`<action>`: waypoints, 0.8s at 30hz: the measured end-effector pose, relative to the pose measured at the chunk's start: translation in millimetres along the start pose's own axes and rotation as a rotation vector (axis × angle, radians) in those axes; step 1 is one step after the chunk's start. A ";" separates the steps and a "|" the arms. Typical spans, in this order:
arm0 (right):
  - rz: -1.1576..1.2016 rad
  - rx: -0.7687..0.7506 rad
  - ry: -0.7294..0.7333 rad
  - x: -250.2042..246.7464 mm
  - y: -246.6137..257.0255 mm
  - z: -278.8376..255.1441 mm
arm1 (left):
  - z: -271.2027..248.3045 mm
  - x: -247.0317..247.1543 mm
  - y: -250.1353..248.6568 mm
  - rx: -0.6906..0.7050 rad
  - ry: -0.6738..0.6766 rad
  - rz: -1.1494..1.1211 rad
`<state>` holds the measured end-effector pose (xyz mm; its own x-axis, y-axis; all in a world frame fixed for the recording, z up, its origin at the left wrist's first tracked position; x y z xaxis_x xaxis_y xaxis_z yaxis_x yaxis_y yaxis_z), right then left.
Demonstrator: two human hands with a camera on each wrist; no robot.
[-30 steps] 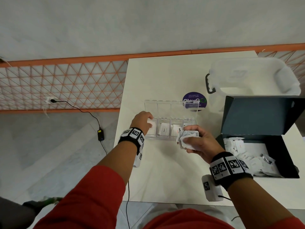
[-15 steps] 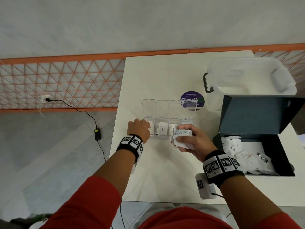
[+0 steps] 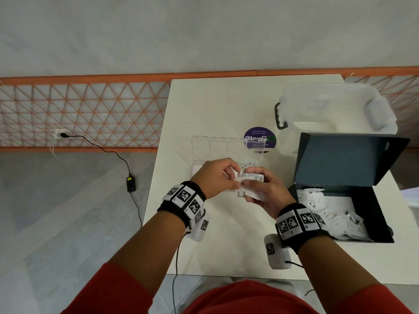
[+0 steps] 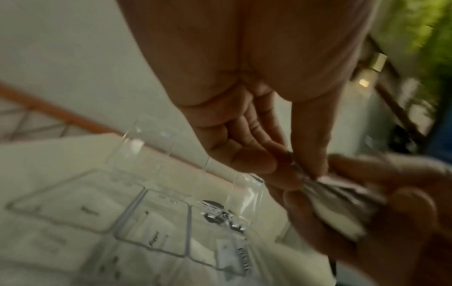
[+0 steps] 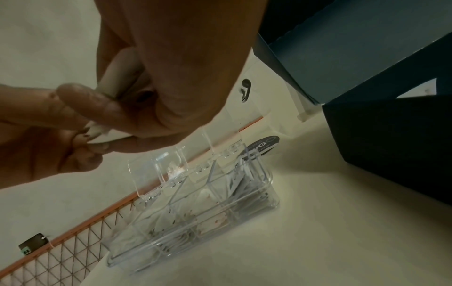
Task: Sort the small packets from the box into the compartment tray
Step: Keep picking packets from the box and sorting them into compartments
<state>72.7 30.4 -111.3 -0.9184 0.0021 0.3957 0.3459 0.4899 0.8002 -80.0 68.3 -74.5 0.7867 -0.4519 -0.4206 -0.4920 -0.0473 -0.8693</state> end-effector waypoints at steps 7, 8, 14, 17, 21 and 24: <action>-0.017 0.012 0.030 7.0 -1.3 0.9 | 4.6 -12.3 1.4 -0.070 -0.064 -0.236; -0.031 0.020 0.043 9.4 -2.6 0.8 | 4.7 -13.6 -0.1 -0.061 -0.075 -0.254; -0.054 0.015 0.073 20.1 -4.0 1.4 | 7.2 -18.6 -5.5 -0.049 -0.112 -0.150; -0.036 -0.011 0.067 22.7 -1.0 2.2 | 6.9 -18.0 -0.7 -0.072 -0.108 0.003; -0.049 0.002 0.048 24.0 -3.6 3.3 | 6.6 -27.7 -0.1 -0.045 -0.161 -0.132; -0.048 0.018 0.036 22.5 -5.8 3.6 | 9.9 -36.4 1.6 -0.049 -0.189 -0.184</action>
<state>49.3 30.7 -108.7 -0.9263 -0.0531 0.3731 0.2976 0.5044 0.8106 -105.7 93.5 -63.2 0.9181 -0.2574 -0.3015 -0.3480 -0.1589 -0.9239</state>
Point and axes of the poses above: each hand's wrist, its own z-axis towards the middle knuckle, its own x-axis out of the palm, y = z × x, the point moved 6 cm from there along z, towards the middle knuckle, and after that the axes turned 2 degrees about -x, right-handed, at the moved point
